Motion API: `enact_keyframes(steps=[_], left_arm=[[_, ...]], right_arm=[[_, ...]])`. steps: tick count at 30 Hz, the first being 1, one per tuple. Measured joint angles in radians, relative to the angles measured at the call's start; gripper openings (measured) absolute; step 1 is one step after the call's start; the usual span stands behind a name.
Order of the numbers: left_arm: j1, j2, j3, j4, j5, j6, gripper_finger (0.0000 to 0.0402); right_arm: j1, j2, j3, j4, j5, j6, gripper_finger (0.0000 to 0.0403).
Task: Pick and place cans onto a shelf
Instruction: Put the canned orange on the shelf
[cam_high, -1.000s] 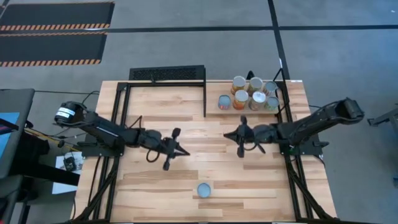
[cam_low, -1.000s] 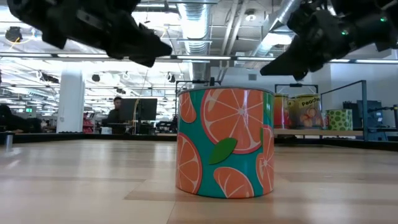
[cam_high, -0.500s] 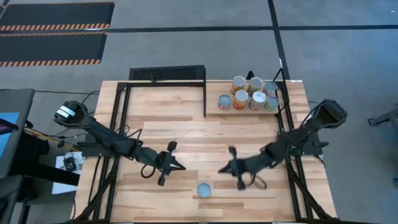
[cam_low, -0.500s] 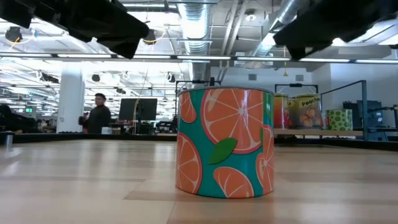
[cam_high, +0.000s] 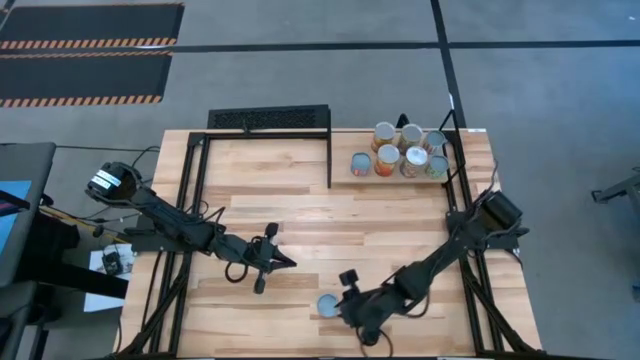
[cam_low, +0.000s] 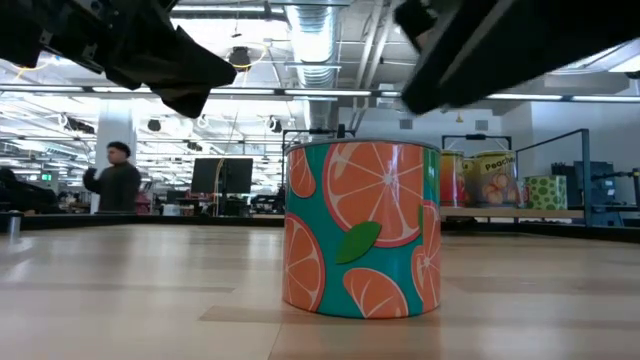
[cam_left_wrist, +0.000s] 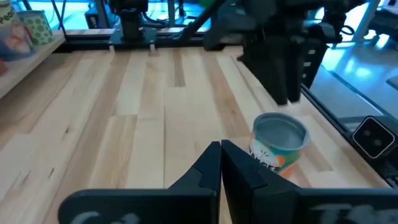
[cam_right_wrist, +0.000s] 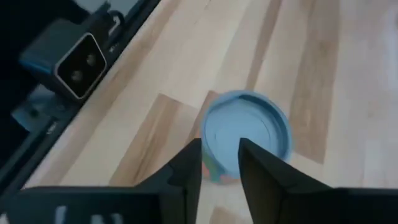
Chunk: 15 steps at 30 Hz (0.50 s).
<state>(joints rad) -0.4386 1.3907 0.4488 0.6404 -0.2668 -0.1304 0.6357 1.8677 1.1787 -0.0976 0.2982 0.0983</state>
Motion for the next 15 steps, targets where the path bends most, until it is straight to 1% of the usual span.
enact_keyframes(steps=[4, 8, 11, 13, 15], left_arm=[[-0.001, 0.000, 0.000, -0.001, -0.003, -0.003, 0.0000], [-0.001, 0.000, 0.000, -0.003, -0.007, -0.002, 0.0000], [-0.001, 0.000, 0.000, -0.002, -0.008, 0.004, 0.0000], [-0.001, 0.000, -0.003, 0.004, -0.008, 0.018, 0.0000], [-0.001, 0.004, -0.023, 0.060, -0.011, 0.033, 0.0000]], right_arm=[[-0.005, 0.074, 0.089, -0.084, -0.009, -0.052, 0.0142], [-0.010, 0.124, 0.146, -0.154, -0.033, -0.082, 0.0137], [-0.020, 0.133, 0.159, -0.172, -0.053, -0.082, 0.0112], [-0.031, 0.133, 0.159, -0.174, -0.060, -0.077, 0.0086], [-0.042, 0.132, 0.159, -0.176, -0.062, -0.073, 0.0052]])
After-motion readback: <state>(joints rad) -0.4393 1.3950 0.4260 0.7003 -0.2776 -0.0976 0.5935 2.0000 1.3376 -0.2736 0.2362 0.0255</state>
